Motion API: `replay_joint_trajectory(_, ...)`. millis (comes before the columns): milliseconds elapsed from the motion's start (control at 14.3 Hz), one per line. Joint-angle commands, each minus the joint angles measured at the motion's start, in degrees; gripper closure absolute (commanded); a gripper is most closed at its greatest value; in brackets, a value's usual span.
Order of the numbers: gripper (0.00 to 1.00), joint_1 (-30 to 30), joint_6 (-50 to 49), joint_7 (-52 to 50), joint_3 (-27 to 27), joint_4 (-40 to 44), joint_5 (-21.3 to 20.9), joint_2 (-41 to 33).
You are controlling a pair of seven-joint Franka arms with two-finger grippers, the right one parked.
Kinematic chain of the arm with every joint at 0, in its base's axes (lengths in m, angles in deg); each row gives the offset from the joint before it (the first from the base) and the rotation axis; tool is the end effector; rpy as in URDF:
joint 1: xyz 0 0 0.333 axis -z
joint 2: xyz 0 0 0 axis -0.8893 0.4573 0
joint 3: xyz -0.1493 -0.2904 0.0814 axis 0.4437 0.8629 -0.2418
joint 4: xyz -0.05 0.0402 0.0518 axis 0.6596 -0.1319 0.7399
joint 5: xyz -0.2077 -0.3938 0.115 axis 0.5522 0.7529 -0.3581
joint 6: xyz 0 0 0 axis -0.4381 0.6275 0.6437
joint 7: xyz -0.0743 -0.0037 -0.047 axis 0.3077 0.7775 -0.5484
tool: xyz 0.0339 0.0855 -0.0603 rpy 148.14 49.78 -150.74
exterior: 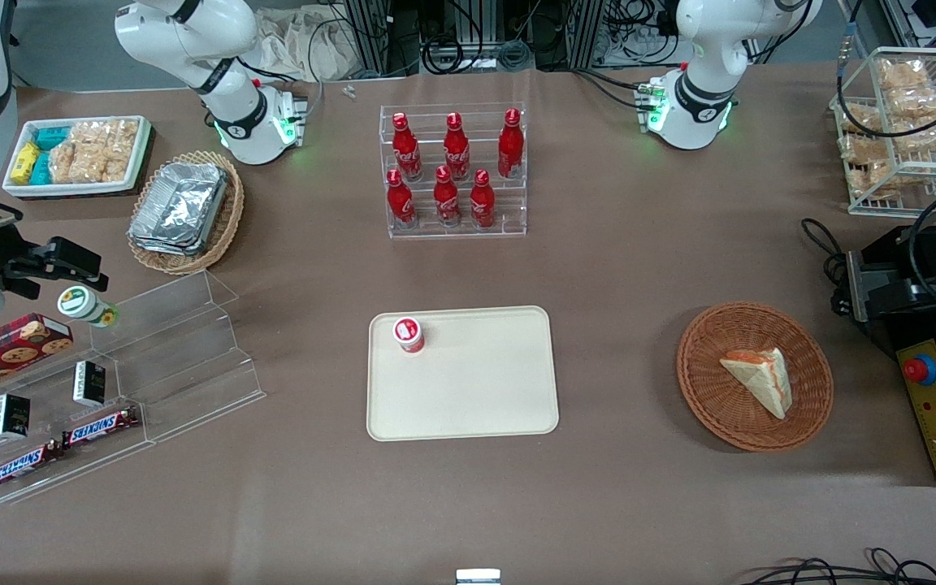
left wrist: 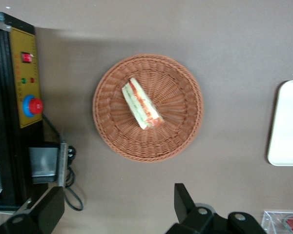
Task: Place sandwich from basket to tray
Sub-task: 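Move the left gripper down over the sandwich in the wicker basket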
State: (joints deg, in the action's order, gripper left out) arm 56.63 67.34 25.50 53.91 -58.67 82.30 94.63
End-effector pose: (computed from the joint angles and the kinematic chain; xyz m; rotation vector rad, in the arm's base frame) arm 0.7161 0.0368 0.6066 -3.1339 -0.0818 0.0856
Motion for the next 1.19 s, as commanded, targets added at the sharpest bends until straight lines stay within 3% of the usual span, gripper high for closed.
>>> replay_joint_trajectory(0, 0.00, -0.3, -0.4, 1.0, 0.4, 0.3, -1.5, -0.4)
replay_joint_trajectory(420, 0.00, 0.1, 1.3, 0.6, 0.5, -1.3, -2.3, 1.2)
replay_joint_trajectory(910, 0.00, 0.9, 18.2, -5.4, 0.6, -19.8, -3.0, 0.2)
replay_joint_trajectory(1120, 0.00, 1.0, 23.2, -7.4, 0.7, -23.4, -3.0, 1.0)
